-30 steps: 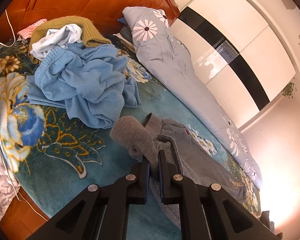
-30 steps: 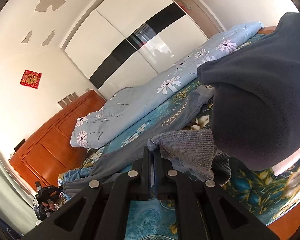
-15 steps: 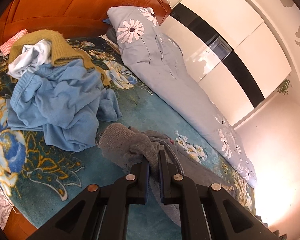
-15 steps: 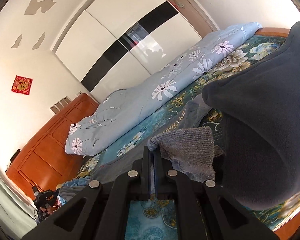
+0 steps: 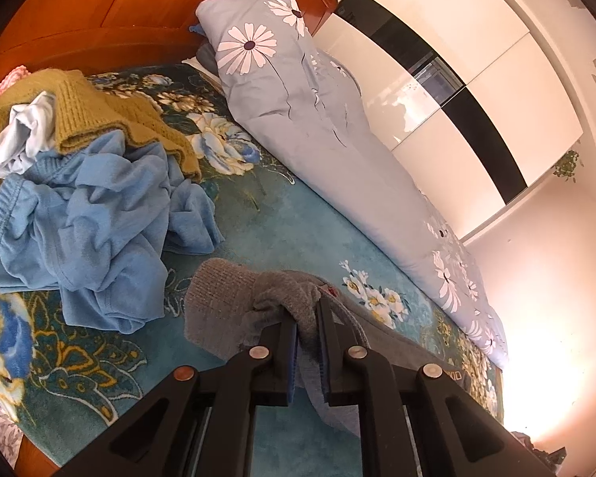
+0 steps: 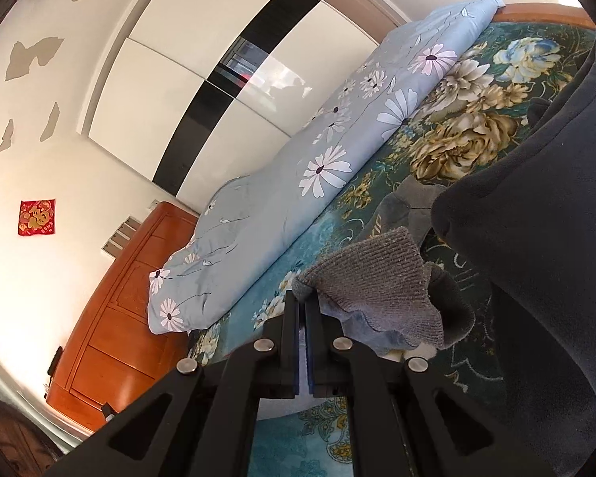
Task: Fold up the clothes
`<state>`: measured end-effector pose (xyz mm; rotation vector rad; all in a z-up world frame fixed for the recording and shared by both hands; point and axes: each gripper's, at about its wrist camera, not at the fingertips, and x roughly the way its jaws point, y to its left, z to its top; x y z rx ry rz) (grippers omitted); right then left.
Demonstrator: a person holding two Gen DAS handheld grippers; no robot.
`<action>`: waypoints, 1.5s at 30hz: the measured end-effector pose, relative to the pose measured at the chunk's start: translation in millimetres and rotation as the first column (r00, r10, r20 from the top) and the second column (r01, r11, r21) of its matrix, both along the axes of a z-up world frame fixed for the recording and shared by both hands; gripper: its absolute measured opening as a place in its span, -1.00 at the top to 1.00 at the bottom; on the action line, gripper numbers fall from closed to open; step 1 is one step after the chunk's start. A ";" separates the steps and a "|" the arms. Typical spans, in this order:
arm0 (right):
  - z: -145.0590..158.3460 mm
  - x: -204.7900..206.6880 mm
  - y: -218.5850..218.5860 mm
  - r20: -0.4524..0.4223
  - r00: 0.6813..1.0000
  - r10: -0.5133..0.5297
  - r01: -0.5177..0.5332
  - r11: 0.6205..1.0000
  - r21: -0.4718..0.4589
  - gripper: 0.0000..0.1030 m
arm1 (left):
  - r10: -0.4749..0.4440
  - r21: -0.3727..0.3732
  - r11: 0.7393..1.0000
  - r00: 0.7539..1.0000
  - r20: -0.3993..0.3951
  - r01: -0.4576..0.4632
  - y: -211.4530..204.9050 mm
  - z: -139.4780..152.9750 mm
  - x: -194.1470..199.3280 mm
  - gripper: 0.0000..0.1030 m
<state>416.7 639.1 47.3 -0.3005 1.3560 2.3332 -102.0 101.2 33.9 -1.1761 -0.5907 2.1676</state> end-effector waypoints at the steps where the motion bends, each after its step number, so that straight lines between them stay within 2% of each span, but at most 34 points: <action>1: -0.8 -2.5 4.2 0.003 1.000 -0.003 0.003 1.000 -0.007 0.96 | -0.003 -0.001 1.000 1.000 0.003 0.003 2.6 -0.2 -2.6 0.79; 8: -10.3 -22.7 39.7 0.058 0.997 -0.055 0.057 0.997 -0.042 0.95 | -0.037 -0.027 0.999 0.999 0.000 0.037 34.0 4.1 -22.0 0.77; 14: -10.7 -77.4 90.0 0.198 0.977 -0.076 0.077 0.997 0.003 0.95 | -0.047 -0.082 0.995 0.998 0.029 0.049 76.0 1.7 -55.9 0.77; 18: -26.2 -131.6 133.5 0.313 0.946 -0.084 0.084 0.996 0.011 0.95 | -0.029 -0.150 0.988 0.998 0.060 0.038 108.3 -11.8 -82.6 0.77; 22: -65.5 -178.2 168.7 0.434 0.897 -0.089 0.112 0.993 -0.029 0.95 | -0.019 -0.221 0.974 0.994 0.106 0.042 137.8 -36.8 -108.3 0.77; 25: -93.9 -200.7 184.8 0.491 0.867 -0.088 0.130 0.990 -0.050 0.95 | -0.015 -0.282 0.958 0.991 0.131 0.051 155.6 -55.8 -124.1 0.76; 28: -116.0 -214.6 193.7 0.539 0.838 -0.078 0.136 0.988 -0.069 0.95 | -0.028 -0.300 0.951 0.990 0.139 0.070 164.3 -72.0 -135.4 0.70; 29: -122.8 -218.5 196.4 0.553 0.830 -0.075 0.138 0.988 -0.074 0.95 | -0.034 -0.290 0.954 0.988 0.149 0.076 164.6 -76.8 -139.2 0.58; 31: -129.3 -222.5 198.4 0.549 0.833 -0.062 0.124 0.989 -0.077 0.86 | -0.050 -0.239 0.967 0.982 0.183 0.093 163.7 -85.4 -145.6 0.28; 32: -129.8 -223.4 197.8 0.533 0.845 -0.050 0.106 0.992 -0.075 0.66 | -0.061 -0.205 0.974 0.978 0.198 0.102 163.0 -89.1 -148.3 -0.05; 33: -129.5 -223.9 196.8 0.512 0.858 -0.036 0.084 0.994 -0.072 0.28 | -0.076 -0.162 0.981 0.976 0.206 0.111 161.5 -90.7 -148.9 -0.31; 34: -127.4 -224.6 194.7 0.484 0.875 -0.018 0.058 0.996 -0.069 0.08 | -0.087 -0.129 0.985 0.974 0.208 0.115 159.2 -91.0 -148.0 -0.39; 35: -123.8 -225.0 191.5 0.462 0.887 -0.004 0.034 0.998 -0.056 -0.20 | -0.095 -0.105 0.987 0.973 0.209 0.119 157.8 -90.1 -146.1 -0.48; 36: -119.0 -224.9 187.2 0.462 0.887 -0.003 0.021 0.999 -0.032 -0.28 | -0.107 -0.085 0.988 0.972 0.209 0.127 155.3 -87.2 -142.7 -0.51; 38: -107.6 -220.8 175.0 0.464 0.886 -0.012 0.000 1.000 0.026 -0.29 | -0.130 -0.050 0.989 0.971 0.201 0.143 148.6 -79.3 -134.0 -0.51; 41: -87.6 -205.8 149.8 0.442 0.897 -0.026 -0.032 0.992 0.125 -0.30 | -0.105 -0.099 0.988 0.986 0.128 0.118 126.1 -60.3 -103.5 -0.52; 43: -83.5 -182.5 134.1 0.416 0.908 -0.045 -0.019 0.989 0.147 -0.35 | -0.061 -0.203 0.976 0.995 0.073 0.075 105.3 -58.6 -74.5 -0.52; 45: -85.4 -158.5 121.9 0.394 0.917 -0.058 0.003 0.991 0.137 -0.38 | -0.001 -0.260 0.966 0.998 0.061 0.017 81.8 -69.3 -48.6 -0.53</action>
